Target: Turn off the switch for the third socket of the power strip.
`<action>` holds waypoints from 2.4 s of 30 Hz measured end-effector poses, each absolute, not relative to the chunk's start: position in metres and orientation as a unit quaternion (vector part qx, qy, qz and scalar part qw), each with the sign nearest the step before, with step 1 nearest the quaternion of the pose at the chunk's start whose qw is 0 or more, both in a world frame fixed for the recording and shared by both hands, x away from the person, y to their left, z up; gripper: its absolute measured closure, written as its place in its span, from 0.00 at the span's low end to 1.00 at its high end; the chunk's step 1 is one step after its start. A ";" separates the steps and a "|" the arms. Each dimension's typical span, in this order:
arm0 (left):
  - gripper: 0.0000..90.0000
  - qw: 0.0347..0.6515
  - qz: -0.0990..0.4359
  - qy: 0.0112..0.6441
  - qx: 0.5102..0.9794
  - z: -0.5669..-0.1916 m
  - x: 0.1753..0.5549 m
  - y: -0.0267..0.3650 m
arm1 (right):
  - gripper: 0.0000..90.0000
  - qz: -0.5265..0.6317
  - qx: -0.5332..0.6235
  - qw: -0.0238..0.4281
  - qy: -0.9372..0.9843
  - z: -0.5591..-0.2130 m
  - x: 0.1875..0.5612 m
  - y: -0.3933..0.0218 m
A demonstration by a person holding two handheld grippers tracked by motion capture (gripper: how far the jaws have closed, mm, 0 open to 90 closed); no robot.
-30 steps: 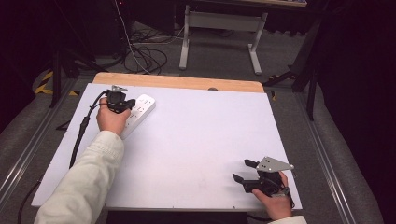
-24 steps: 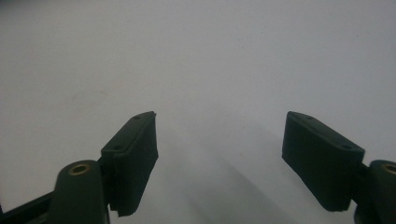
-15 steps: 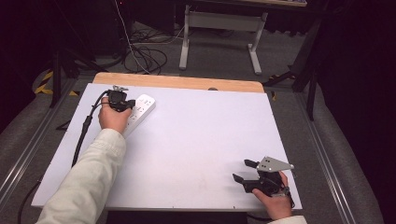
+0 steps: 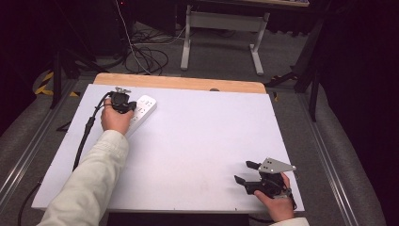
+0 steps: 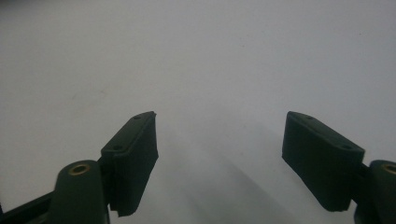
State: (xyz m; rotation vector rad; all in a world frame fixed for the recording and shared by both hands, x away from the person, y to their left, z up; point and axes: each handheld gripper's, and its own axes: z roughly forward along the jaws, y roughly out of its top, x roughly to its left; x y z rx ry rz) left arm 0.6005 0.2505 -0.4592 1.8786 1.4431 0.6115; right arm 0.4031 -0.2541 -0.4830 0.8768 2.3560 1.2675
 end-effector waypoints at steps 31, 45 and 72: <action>1.00 0.316 0.244 0.550 0.733 -0.459 0.607 0.238 | 0.30 0.440 0.311 0.161 0.827 -0.484 0.404 -0.254; 1.00 0.308 0.238 0.564 0.729 -0.457 0.607 0.244 | 0.30 0.440 0.310 0.160 0.827 -0.484 0.404 -0.254; 1.00 0.289 0.240 0.562 0.737 -0.456 0.608 0.242 | 0.30 0.442 0.310 0.158 0.826 -0.484 0.403 -0.255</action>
